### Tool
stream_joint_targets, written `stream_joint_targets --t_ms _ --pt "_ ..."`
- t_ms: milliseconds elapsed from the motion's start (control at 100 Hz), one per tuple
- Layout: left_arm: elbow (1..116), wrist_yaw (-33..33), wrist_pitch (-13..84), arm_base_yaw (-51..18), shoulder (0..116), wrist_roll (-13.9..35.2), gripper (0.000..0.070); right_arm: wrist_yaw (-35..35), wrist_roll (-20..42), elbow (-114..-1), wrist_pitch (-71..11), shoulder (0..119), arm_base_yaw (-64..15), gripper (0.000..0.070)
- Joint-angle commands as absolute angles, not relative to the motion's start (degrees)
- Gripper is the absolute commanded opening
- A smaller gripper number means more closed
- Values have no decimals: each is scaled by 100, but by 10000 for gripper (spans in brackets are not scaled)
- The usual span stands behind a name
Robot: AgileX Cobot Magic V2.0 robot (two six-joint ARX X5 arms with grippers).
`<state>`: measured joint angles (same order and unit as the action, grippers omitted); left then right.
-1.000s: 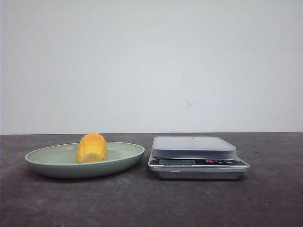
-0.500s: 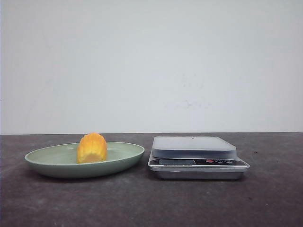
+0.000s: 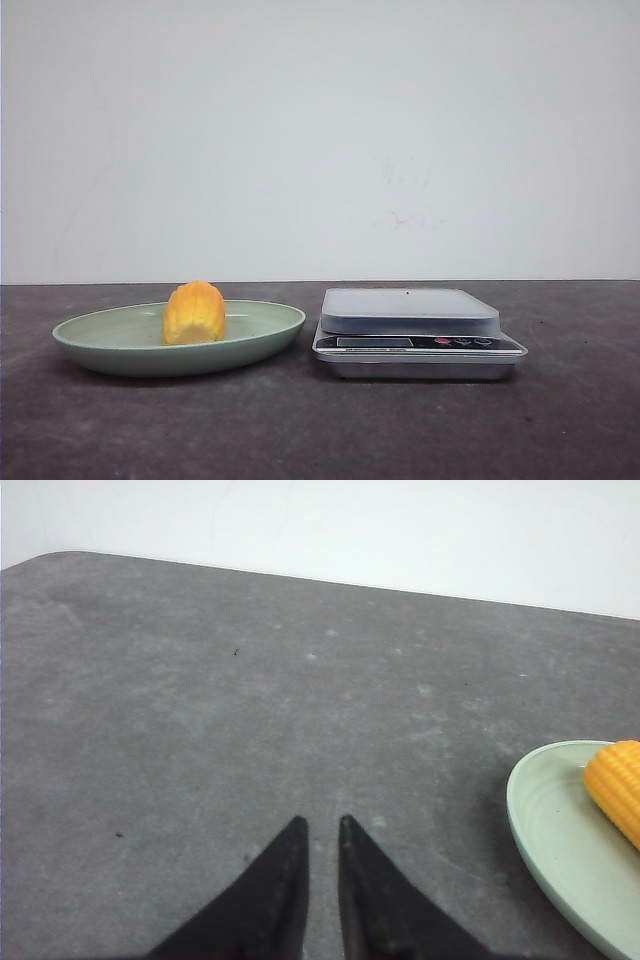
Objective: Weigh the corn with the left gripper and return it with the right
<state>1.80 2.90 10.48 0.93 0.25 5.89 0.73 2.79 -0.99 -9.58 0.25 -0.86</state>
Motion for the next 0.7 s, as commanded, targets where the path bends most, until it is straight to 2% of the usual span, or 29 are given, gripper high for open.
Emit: stream_joint_targets --t_ms 0,470,690 --pt "80 285 1072 95 19 539 16 89 298 -73 -882 23 -104 12" --pt "80 384 1070 95 19 558 16 139 314 -73 -972 23 -104 12" --pt "80 449 1035 102 19 497 16 165 609 -73 -941 23 -104 10"
